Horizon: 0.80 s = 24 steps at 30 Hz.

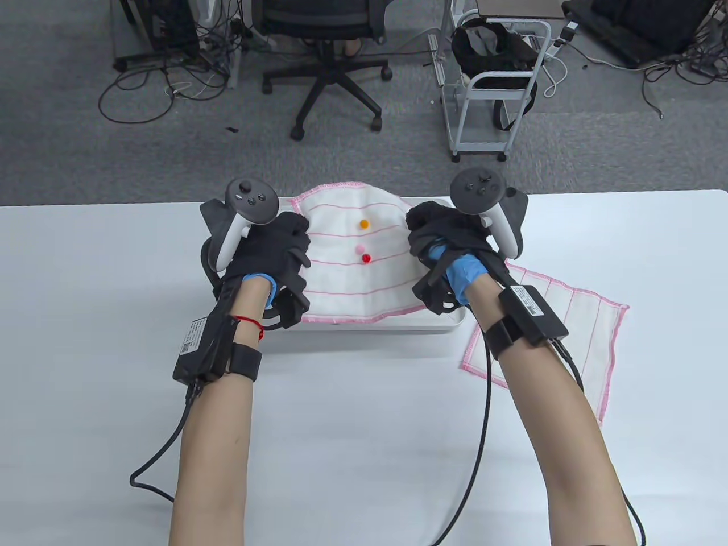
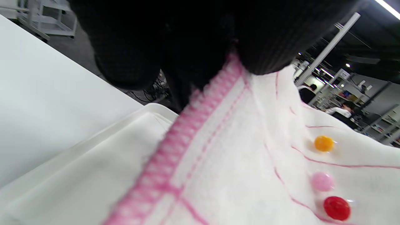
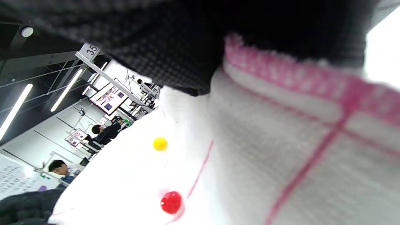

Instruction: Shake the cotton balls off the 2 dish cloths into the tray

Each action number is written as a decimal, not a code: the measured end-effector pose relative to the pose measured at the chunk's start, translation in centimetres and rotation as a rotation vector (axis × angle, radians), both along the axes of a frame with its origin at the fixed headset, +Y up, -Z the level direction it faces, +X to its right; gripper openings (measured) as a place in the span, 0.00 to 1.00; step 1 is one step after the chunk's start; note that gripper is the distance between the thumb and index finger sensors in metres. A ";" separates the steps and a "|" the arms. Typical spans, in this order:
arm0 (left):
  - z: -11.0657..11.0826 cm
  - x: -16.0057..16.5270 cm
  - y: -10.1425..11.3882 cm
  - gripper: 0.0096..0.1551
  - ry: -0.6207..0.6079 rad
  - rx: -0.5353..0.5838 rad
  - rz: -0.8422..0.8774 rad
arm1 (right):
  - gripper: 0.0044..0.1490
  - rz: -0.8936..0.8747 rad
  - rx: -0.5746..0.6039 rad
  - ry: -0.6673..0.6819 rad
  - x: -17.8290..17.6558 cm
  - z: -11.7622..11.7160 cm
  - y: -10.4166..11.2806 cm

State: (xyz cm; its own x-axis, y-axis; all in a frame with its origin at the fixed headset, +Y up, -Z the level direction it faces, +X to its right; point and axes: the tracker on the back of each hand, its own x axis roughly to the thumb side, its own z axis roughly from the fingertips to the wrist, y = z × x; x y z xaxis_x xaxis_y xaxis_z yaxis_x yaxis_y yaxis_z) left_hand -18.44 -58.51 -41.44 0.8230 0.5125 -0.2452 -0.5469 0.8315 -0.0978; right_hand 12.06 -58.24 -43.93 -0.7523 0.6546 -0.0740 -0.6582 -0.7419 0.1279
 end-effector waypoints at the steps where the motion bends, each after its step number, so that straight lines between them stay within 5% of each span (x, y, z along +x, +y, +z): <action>1: -0.4 0.0 -0.1 0.25 0.000 0.005 0.002 | 0.28 0.014 0.005 -0.004 -0.1 -0.4 0.0; 13: -4.4 -0.4 -3.2 0.23 0.048 0.157 0.108 | 0.26 0.018 0.160 -0.081 -1.7 -3.6 -3.3; 21: -5.1 -1.1 -5.2 0.21 0.076 0.246 0.279 | 0.25 -0.248 0.196 -0.107 -1.3 -4.0 -4.9; 24: -5.4 -1.1 -5.6 0.21 0.085 0.218 0.326 | 0.25 -0.094 0.177 -0.107 -1.2 -4.5 -5.3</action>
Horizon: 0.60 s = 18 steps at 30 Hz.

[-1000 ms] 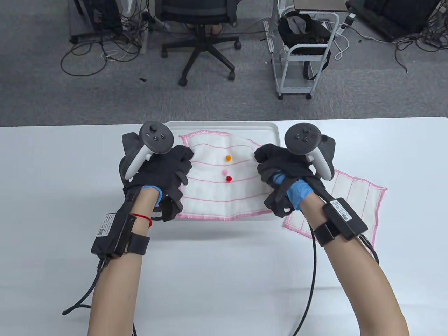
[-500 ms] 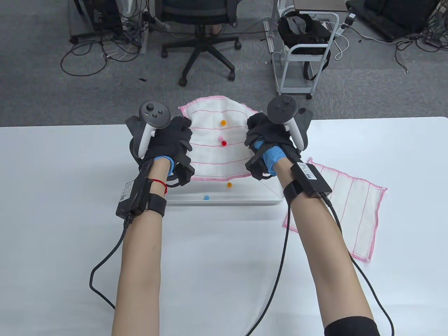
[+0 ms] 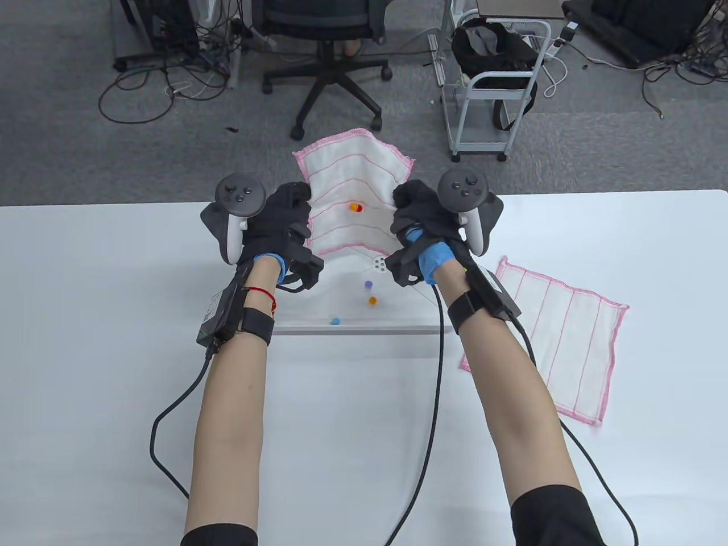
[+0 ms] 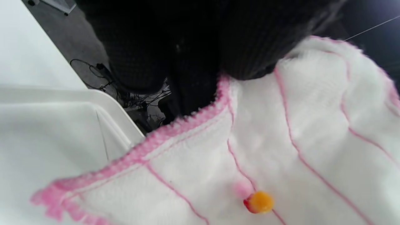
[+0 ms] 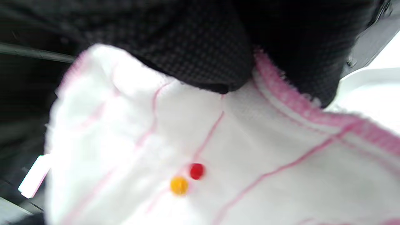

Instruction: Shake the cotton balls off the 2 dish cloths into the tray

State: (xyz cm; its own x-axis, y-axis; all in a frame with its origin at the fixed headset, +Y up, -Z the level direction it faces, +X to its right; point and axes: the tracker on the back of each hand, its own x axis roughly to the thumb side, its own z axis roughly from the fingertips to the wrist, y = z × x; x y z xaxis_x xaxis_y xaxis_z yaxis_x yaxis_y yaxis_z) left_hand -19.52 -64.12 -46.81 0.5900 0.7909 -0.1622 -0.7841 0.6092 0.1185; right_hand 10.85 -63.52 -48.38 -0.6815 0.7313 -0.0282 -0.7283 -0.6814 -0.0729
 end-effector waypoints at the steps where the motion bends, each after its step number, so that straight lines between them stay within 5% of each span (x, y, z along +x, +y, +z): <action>1: 0.0 0.0 0.0 0.21 0.003 0.015 -0.016 | 0.25 -0.014 0.028 -0.005 0.1 0.0 0.1; 8: 0.2 -0.2 -0.2 0.21 0.001 0.066 0.017 | 0.25 -0.115 0.075 0.008 0.0 0.2 0.8; 11: 0.4 -0.1 -0.2 0.21 -0.019 0.060 -0.110 | 0.25 0.067 0.016 0.012 0.0 0.0 0.1; 15: 0.8 -0.2 0.7 0.21 -0.009 0.103 0.012 | 0.24 -0.111 0.124 0.026 0.1 0.8 1.2; 18: 0.7 0.0 0.1 0.21 -0.033 0.054 -0.162 | 0.24 0.056 0.097 0.019 0.0 0.5 0.2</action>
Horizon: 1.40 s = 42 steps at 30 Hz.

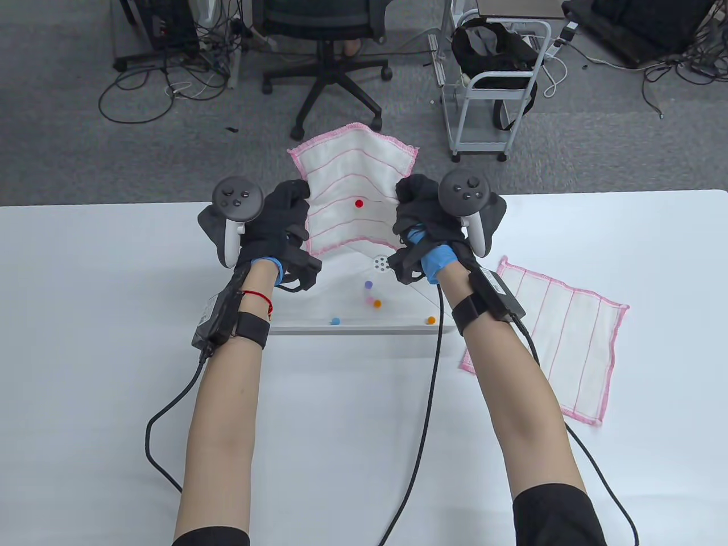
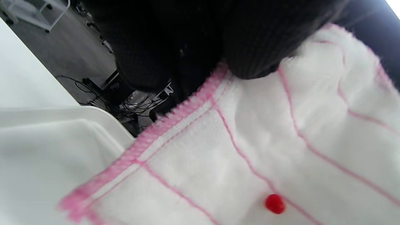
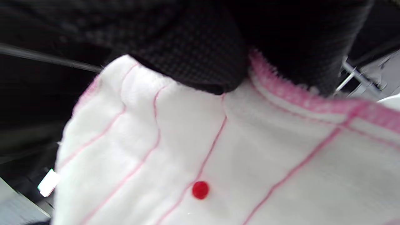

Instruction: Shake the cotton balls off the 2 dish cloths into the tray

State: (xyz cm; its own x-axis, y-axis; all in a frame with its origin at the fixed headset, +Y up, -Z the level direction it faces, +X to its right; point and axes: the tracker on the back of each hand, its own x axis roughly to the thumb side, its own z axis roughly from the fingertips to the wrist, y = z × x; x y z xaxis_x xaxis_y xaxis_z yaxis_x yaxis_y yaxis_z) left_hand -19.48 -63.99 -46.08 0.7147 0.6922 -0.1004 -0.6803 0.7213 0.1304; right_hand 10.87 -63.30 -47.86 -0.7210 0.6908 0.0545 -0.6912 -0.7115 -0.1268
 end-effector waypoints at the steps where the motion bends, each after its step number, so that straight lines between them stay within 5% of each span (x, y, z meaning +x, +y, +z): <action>1: 0.1 0.0 -0.1 0.21 0.008 0.028 -0.006 | 0.24 0.043 -0.028 0.013 0.1 0.0 -0.3; 4: 0.6 0.0 0.8 0.21 -0.006 0.097 0.170 | 0.24 -0.095 0.054 0.029 0.6 0.5 0.5; 6: 0.7 -0.1 1.1 0.21 0.026 0.113 0.138 | 0.24 -0.120 0.114 0.008 0.7 0.9 0.9; 9: 0.6 0.2 0.0 0.21 0.011 0.053 0.027 | 0.24 0.087 0.001 0.019 0.8 0.5 -0.5; 14: 1.0 0.8 1.3 0.21 0.027 0.182 0.137 | 0.23 -0.138 0.149 0.028 1.3 1.2 1.5; 17: 0.4 1.0 0.3 0.21 0.007 0.059 0.034 | 0.23 0.044 0.069 -0.002 1.3 0.6 0.6; 18: 0.6 1.1 -0.1 0.21 0.024 0.120 0.036 | 0.23 0.082 0.063 0.002 1.6 0.7 0.2; 23: 0.7 1.2 0.1 0.21 0.042 0.180 0.179 | 0.23 -0.134 0.180 -0.033 2.4 1.4 0.2; 25: 0.3 1.4 -0.3 0.21 -0.009 0.071 0.059 | 0.23 -0.045 0.098 -0.033 2.4 0.9 -0.4; 32: 0.7 1.6 -1.4 0.21 -0.027 0.077 0.092 | 0.23 -0.072 0.079 -0.022 3.0 1.4 -1.5; 42: 1.5 1.5 -0.1 0.21 -0.042 0.096 0.065 | 0.23 -0.160 0.044 -0.009 3.5 2.0 -2.6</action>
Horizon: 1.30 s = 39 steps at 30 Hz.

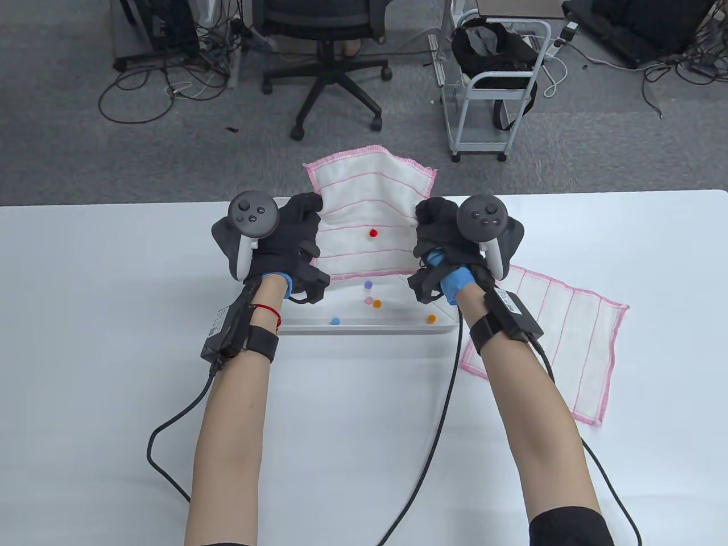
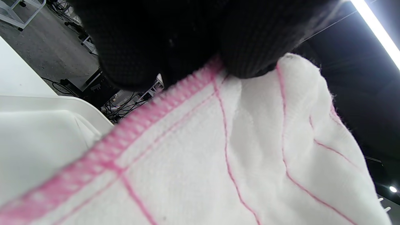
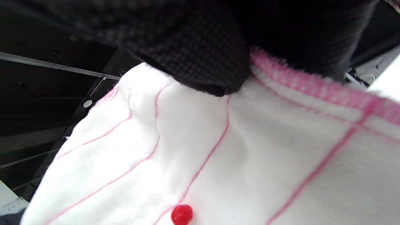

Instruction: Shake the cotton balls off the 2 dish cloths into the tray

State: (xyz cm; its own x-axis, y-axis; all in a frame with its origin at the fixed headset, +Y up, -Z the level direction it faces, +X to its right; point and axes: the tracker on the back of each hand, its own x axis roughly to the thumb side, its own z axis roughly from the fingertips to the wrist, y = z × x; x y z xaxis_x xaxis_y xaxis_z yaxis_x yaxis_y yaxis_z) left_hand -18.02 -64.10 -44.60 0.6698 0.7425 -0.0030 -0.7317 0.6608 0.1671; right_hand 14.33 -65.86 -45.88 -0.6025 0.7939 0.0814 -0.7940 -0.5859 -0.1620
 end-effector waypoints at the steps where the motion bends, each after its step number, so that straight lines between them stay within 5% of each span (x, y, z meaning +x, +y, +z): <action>1: 0.0 -0.1 0.2 0.21 0.001 0.004 -0.012 | 0.23 -0.032 -0.010 -0.005 0.1 0.1 -0.2; 10: 0.1 0.2 2.0 0.21 -0.015 -0.013 0.047 | 0.25 -0.008 -0.066 0.005 0.6 0.1 -1.1; 17: -0.6 0.3 4.1 0.21 0.021 -0.044 0.180 | 0.39 -0.071 -0.122 0.183 -1.1 0.8 -1.8; 22: -0.7 -0.1 5.0 0.21 0.020 -0.057 0.221 | 0.48 0.008 -0.072 0.228 -2.8 1.6 -1.3; 30: -0.4 0.4 6.9 0.22 -0.025 -0.049 0.261 | 0.48 0.182 0.021 0.203 -5.6 2.4 0.2; 39: 0.0 1.7 8.0 0.22 -0.084 -0.059 0.272 | 0.47 -0.149 -0.032 0.240 -6.9 0.6 -0.9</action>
State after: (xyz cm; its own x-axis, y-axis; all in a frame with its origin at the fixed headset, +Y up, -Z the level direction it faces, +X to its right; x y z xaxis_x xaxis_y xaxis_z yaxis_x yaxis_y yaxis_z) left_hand -16.32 -56.15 -44.57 0.4460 0.8950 -0.0049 -0.8930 0.4453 0.0655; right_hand 7.38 -66.71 -45.31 -0.4453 0.8768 0.1816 -0.8852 -0.4616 0.0579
